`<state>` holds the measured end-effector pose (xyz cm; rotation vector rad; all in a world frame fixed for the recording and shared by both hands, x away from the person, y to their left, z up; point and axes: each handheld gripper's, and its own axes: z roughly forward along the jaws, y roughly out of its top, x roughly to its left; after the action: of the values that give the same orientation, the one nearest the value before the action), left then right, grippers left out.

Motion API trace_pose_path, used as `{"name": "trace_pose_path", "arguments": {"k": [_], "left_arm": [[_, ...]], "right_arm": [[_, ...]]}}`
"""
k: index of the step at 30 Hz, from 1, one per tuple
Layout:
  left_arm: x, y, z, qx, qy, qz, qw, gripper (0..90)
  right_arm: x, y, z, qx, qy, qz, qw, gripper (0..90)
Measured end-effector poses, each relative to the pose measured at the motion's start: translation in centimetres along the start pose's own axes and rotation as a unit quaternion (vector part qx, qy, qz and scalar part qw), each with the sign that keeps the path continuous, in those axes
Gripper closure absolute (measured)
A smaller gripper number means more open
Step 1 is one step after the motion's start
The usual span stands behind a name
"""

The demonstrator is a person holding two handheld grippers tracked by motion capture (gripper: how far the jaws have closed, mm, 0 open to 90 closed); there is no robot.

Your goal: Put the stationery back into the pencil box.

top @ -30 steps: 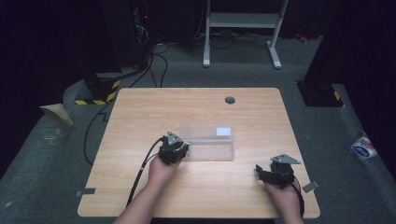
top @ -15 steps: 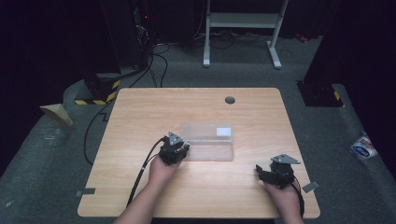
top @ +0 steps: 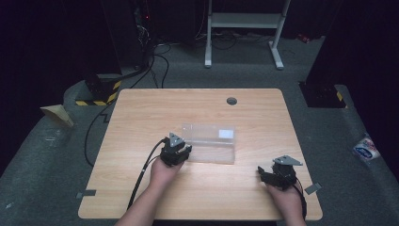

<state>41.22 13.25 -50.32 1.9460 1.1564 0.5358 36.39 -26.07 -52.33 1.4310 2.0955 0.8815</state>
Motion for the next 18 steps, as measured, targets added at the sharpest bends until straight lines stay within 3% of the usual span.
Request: {"name": "trace_pose_path", "arguments": {"k": [18], "left_arm": [[-0.3,0.6,-1.3,-0.021,-0.013,-0.001,0.9997,59.1]], "right_arm": [[0.0,0.0,0.0,-0.001,0.000,-0.001,1.0000,24.4]]}}
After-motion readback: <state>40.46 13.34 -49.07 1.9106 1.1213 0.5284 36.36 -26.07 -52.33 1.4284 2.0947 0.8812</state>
